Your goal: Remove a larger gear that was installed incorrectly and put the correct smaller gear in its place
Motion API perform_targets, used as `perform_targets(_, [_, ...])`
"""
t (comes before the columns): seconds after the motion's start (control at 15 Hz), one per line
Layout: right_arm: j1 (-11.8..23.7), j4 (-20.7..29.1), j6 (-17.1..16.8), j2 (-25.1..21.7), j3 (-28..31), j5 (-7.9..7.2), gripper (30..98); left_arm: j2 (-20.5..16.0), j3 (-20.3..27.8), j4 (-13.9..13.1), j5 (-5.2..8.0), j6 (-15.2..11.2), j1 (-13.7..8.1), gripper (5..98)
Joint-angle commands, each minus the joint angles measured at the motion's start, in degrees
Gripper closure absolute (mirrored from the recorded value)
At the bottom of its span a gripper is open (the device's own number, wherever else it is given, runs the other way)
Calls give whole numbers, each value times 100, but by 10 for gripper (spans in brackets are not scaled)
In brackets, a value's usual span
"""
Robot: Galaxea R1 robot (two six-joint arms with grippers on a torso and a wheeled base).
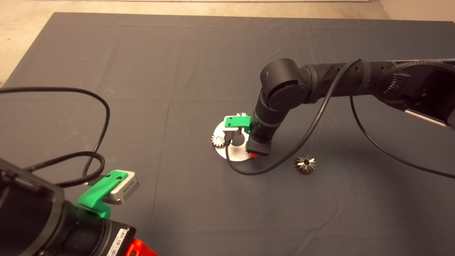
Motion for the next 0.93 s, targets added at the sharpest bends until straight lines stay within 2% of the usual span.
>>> perform_targets(0.0, [115,-90,164,144,-26,-718,864,-16,88,-83,-6,-2,-43,127])
perform_targets(0.87, [124,-72,164,36,62,-718,864,-16,88,-83,-6,5,-43,127])
